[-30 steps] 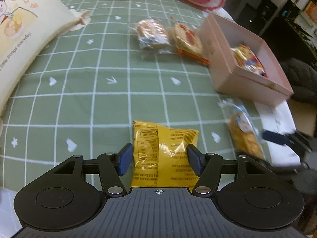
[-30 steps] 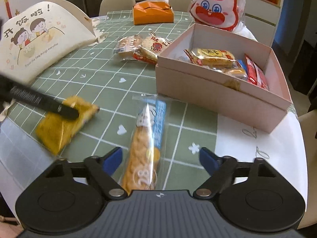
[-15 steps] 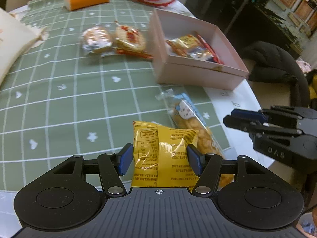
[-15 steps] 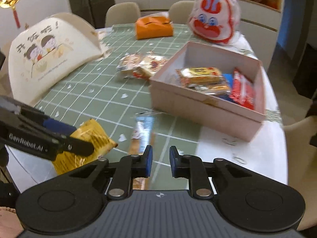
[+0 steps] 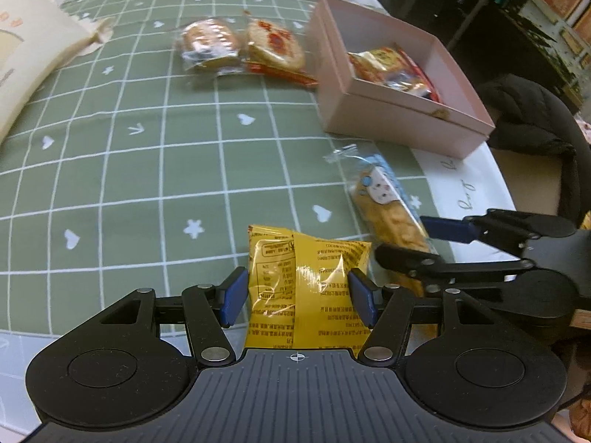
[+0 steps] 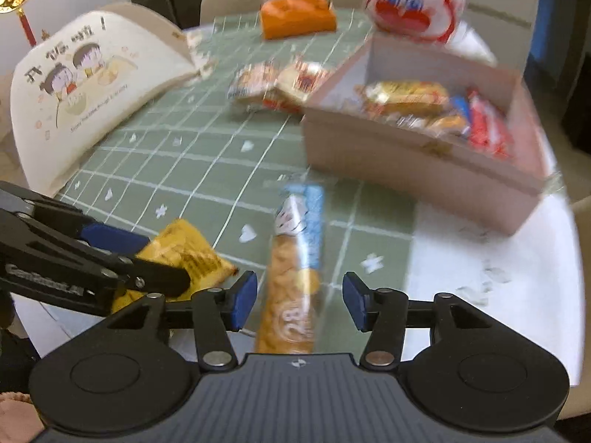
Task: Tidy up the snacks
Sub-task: 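Carry both snacks into the pink box and open both tools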
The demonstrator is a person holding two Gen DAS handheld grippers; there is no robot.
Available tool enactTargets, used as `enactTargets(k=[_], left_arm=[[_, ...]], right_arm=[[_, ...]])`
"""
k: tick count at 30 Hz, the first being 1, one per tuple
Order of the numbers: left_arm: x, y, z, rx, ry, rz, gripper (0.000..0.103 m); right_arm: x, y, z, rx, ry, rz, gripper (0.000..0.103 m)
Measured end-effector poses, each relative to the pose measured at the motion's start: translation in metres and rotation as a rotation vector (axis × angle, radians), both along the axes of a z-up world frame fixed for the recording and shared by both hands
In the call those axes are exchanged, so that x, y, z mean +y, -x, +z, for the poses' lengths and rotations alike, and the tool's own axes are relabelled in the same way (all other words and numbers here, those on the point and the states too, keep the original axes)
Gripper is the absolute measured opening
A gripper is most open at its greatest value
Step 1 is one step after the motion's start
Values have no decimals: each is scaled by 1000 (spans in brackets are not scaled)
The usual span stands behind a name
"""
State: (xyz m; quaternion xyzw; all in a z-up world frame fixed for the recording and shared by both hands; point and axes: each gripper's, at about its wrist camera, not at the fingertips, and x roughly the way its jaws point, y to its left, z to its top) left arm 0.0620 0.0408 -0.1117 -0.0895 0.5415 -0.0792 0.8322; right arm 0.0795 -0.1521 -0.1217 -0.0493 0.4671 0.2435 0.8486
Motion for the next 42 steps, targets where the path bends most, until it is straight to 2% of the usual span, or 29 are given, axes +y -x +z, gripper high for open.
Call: enactTargets(k=[4,8,14,20,23,26,29,31,34,36,39,42], left_arm=[[1,-1,-1,9,-1,8,65],[-6,-3,-2,16,2,-16,65],[-18,-4,-3,17,7,-55,65],[-21,0,-2,10,12,-62,65],[-20,3,2,-6,15,-58,65],[-17,6,17,-72,46,-45,65],[-14,1,55,-193,96,-46,64],[-13,-8,92,-303,119,-60,64],[-17,-25,151,-473,106,-106,65],[-22,-41,184,-568,86,-122,65],[-34,-67,217,-686,65,-132,65],[-50,-99,228,-710,80,-145,65]], right_arm=[[9,-1,-8,-14,24,7,50],[8,1,-8,-37,56,25,33],[-20,3,-2,-23,80,-31,31],[-45,5,1,4,47,-103,30],[-50,8,9,-11,29,-120,29],[-58,13,25,-54,1,-137,29],[-72,16,53,-94,-55,-174,29],[-86,17,86,-141,-144,-189,29],[-104,16,148,-307,-228,-211,29],[-110,12,183,-403,-239,-210,29],[-113,-5,225,-514,-216,-225,29],[-114,-25,252,-597,-165,-259,29]])
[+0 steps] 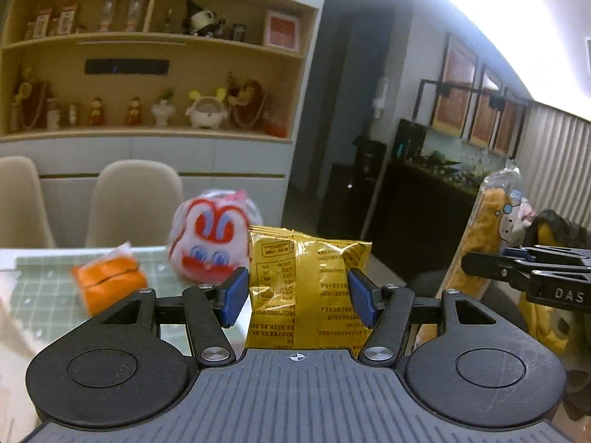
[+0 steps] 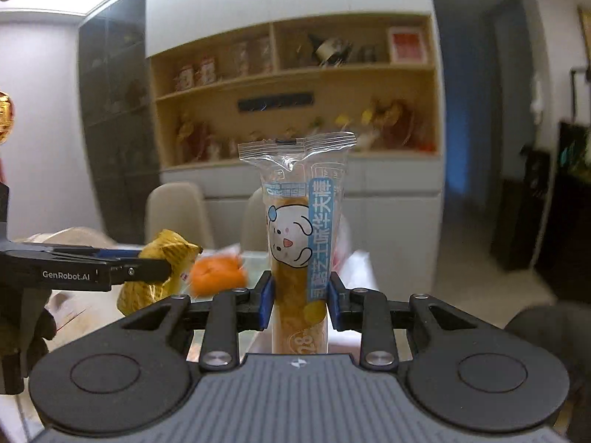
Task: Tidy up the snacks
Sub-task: 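Carry both snacks into the pink box and open both tools, then grasp the wrapped bread roll with the left tool while the right tool approaches the round rice cracker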
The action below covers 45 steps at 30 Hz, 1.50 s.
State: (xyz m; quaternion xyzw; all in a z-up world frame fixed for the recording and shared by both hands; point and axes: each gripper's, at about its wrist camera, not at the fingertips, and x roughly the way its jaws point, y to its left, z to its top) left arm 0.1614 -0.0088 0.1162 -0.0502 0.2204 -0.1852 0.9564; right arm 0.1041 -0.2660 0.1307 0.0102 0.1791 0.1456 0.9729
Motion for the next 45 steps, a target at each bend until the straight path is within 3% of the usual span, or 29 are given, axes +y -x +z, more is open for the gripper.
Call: enactTargets(k=[4,8,13,18,20,22,23,26,28,32,37,41,45], left_arm=[[-20,-48,-24,97,19,-43,65],[-25,-85,-76,233,36,-31,65],[-5,-130,-145,443,181,-54,64],[11,-140,-162,457,239,-32,64],[19,-134,-158,437,228,-12,64],[32,-128,-154,414,204,38,64],[40,-122,-154,407,193,71,64],[70,-105,-165,400,165,224,64],[91,-88,-177,410,176,313,64],[121,-41,-198,454,161,372,64],[140,8,-217,531,102,398,64],[159,35,-225,550,146,405,64],[181,53,-230,560,203,415,64]], right_arm=[[-1,-33,12,18,20,-16,29],[8,-67,-8,114,48,-18,29],[20,-110,-66,295,53,-19,29],[25,-147,-139,526,36,-4,29],[27,-158,-167,614,14,14,31],[26,-165,-183,648,8,1,32],[25,-164,-185,646,3,-7,40],[23,-152,-183,603,-16,4,56],[24,-147,-178,571,11,9,56],[49,-139,-162,495,95,48,57],[113,-143,-152,452,157,209,69],[175,-178,-165,505,180,311,71],[241,-220,-194,598,183,329,71]])
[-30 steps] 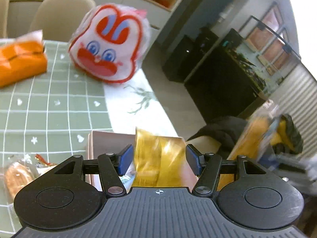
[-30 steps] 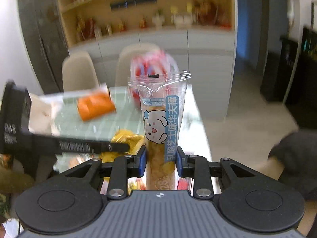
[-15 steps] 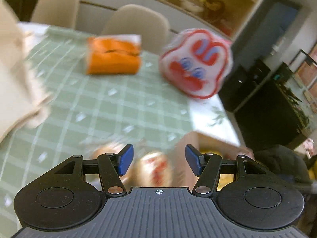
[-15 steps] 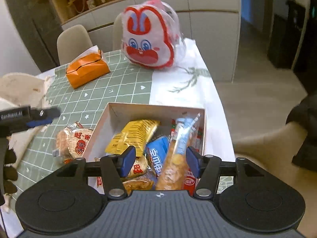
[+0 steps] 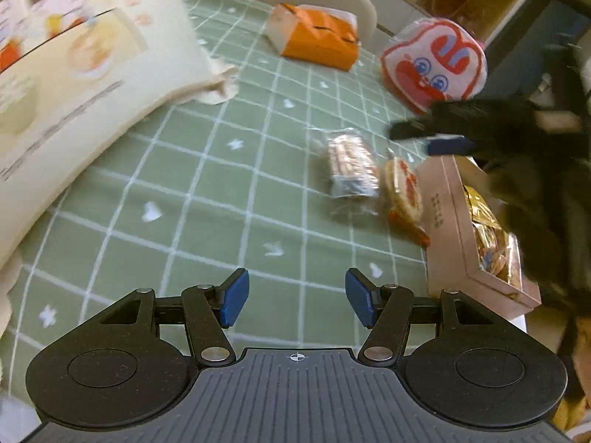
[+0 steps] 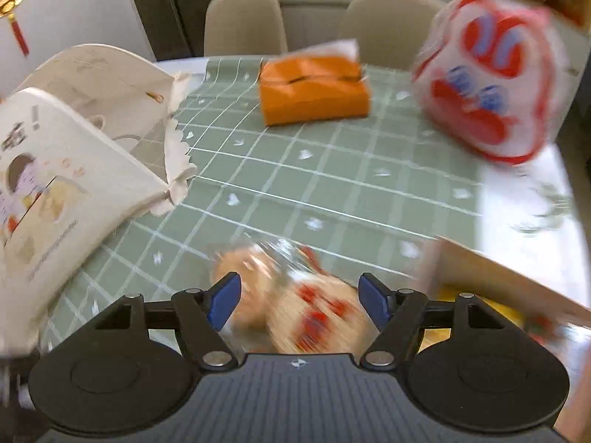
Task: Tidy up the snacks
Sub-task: 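Grasp the wrapped bread roll with the left tool while the right tool approaches the round rice cracker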
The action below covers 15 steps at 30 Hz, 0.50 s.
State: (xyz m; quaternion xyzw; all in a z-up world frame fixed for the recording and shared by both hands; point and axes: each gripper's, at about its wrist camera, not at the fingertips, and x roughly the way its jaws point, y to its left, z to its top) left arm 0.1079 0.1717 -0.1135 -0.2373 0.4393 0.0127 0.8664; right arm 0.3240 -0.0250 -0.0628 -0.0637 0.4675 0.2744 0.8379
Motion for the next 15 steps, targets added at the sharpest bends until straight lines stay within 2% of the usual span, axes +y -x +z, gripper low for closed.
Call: enactTargets(k=[3,7,8,10,11,12,13,15], left_arm=[[18,14,-1,-7,17,37,64],[36,31,2,-17,21,89,64],[39,34,3,-19,22,96,64],[41,36,2,-19,31,103,64],[41,37,1,-18,34,104,64],[40,38,0,-18,39,104,64],[38,38,0,-20,45,101,64],[34,37,-1,-25,55,86,64]], right_arm=[[32,-22,-22,74,-20,-8,71],[60,-16,-42,105,52,6,69],[62,-10,-42,163,21,42,68],[59,1,-37,340,-118,150,64],[55,6,-32,394,-177,178,63],[50,9,-24,386,-196,180,63],[45,12,-13,327,-180,165,64],[36,10,2,138,-75,106,69]])
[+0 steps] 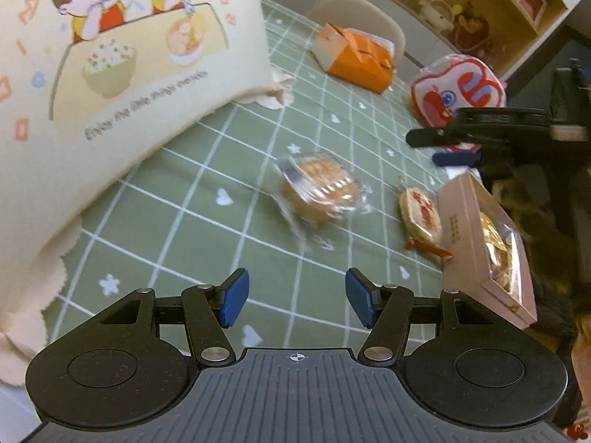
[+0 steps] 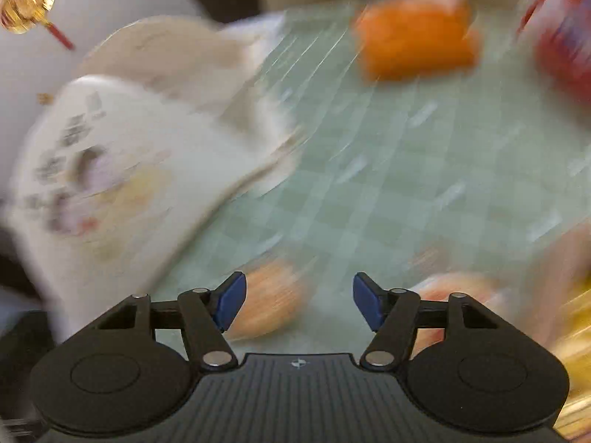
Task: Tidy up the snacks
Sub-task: 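Grasp the wrapped bread roll with the left tool while the right tool approaches the round rice cracker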
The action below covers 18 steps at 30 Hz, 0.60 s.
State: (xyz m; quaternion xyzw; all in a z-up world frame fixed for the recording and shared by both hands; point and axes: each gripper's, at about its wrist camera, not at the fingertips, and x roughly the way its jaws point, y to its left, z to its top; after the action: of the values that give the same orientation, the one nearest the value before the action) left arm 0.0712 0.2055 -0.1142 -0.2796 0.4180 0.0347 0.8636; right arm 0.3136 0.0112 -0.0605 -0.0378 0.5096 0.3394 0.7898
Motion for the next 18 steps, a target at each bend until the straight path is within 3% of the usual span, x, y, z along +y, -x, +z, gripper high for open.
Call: enactTargets(k=[2,3,8,9,10,11,13,18], left_arm=[[-5,0,1,-7,0,-22,64],[-8,0,2,-11,-1,-32,64],[-6,5,3,-12,-8,-27,64],[-3,6,3,-9,-11,-13,64],[0,7,3,-9,-15,-2,64],[4,7,4,-8,-20,11,64],[10,3,5,-6,-44,24,63],[13,-27,23,-56,-156,-30,63]], right_arm=[[-7,-11,-1,-132,127,-81,71],[-9,-18,-7,-152,177,-100,71],[-8,-37,-51,-85,289,-119,71],[-9,-34,-54,-112,305,-126,71],[-7,-29,-55,-127,324,-127,68],[-4,-25,-53,-131,326,-112,46],[-3,-16,-49,-51,277,-36,32],[-2,40,-47,29,229,81,31]])
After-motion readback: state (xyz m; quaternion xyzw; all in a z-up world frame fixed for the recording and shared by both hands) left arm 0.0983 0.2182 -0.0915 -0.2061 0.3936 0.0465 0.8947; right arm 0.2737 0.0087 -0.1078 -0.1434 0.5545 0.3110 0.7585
